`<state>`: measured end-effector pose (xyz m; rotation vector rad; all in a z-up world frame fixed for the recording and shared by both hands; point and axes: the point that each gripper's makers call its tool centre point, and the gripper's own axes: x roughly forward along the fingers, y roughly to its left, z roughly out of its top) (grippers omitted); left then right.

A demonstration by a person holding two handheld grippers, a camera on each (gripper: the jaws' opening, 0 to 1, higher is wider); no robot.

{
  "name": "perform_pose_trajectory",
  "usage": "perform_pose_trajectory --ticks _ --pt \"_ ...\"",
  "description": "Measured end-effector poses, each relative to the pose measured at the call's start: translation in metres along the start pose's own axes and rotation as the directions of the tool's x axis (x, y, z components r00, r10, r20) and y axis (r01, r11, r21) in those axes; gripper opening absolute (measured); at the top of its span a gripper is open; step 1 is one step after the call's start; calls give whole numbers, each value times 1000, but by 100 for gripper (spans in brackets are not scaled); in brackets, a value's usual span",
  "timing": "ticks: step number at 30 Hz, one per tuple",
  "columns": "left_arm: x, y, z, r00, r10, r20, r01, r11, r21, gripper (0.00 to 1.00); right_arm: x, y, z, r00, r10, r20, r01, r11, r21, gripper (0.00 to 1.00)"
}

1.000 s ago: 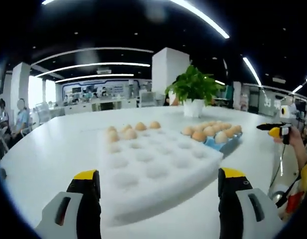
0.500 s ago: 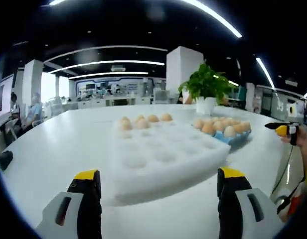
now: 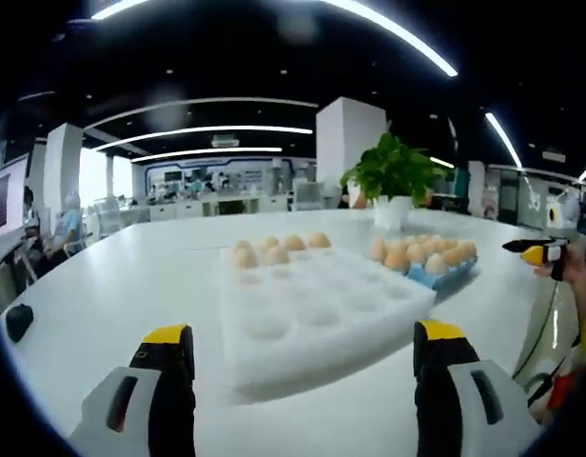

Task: Pick up the eggs on the table and place them into the egg tray on the table

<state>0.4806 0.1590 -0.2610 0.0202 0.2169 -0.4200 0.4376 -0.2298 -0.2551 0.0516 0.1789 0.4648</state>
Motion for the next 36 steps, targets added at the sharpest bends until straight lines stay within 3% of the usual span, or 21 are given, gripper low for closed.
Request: perform_pose_trajectory --ticks 6,11,18,29,36 --pt "2 16 -11 999 35 -10 -36 999 -34 94 7 -6 4 1000 -12 14 11 1000 6 83" --pt "6 12 -18 999 12 -30 -13 999 -40 94 13 -2 1 1000 5 2 -5 1000 -4 83" --pt "18 4 -1 998 -59 35 61 996 -61 90 15 -2 -4 1000 2 -6 -2 1000 4 83" --pt "62 6 19 991 -135 23 135 991 -17 81 14 -3 -8 1000 -4 -14 4 1000 9 83" --pt "85 14 24 990 -138 -13 138 990 0 79 14 -2 -11 1000 -3 -21 4 1000 9 83"
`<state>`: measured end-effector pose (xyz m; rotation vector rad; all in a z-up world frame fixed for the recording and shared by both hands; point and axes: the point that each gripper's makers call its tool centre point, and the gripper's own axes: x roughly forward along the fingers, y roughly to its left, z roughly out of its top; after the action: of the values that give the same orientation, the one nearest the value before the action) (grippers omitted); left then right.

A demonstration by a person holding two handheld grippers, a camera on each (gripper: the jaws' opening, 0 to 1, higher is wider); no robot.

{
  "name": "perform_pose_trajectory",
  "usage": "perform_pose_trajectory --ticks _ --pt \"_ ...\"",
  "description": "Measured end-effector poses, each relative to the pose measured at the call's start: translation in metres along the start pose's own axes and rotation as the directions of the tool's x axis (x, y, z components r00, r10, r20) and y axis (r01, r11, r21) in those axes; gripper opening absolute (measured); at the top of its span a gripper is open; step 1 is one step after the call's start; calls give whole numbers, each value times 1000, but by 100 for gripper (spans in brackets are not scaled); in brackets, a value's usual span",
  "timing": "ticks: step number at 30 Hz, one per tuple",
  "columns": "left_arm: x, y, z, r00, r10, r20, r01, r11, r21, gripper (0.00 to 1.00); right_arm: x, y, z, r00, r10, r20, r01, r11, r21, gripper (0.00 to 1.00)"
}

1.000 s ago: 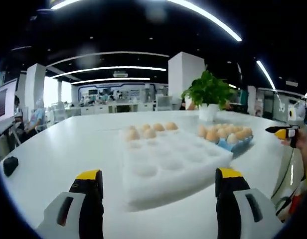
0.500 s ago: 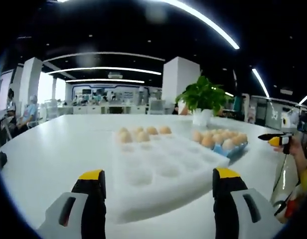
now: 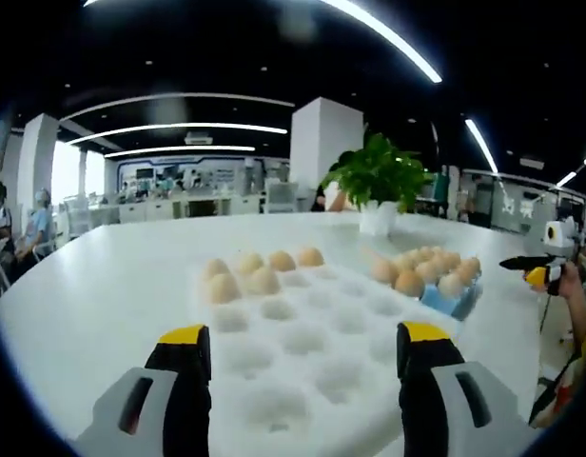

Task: Pick up the eggs on the table and place them into the egg tray on the table

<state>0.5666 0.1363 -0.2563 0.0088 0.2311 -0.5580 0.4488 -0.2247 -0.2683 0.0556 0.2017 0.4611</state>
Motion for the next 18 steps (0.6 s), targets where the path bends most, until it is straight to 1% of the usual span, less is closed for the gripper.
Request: perform_pose_trajectory --ticks 2,4,10,16,18 --pt "2 1 1 1000 2 0 -2 1000 7 78 0 0 -1 1000 -2 -2 2 1000 2 83" --pt "16 9 8 1000 -6 -4 6 1000 18 77 0 -1 -1 1000 -5 -5 5 1000 0 83" --pt "31 14 12 999 -27 -20 27 999 22 75 1 -3 -1 1000 -10 -15 10 1000 -2 83" --pt "44 16 20 998 -47 -37 49 997 58 73 6 0 1 1000 1 -15 -1 1000 -6 83" --pt "48 14 22 998 -55 -43 58 996 66 73 7 1 1 1000 2 -17 -2 1000 -5 83"
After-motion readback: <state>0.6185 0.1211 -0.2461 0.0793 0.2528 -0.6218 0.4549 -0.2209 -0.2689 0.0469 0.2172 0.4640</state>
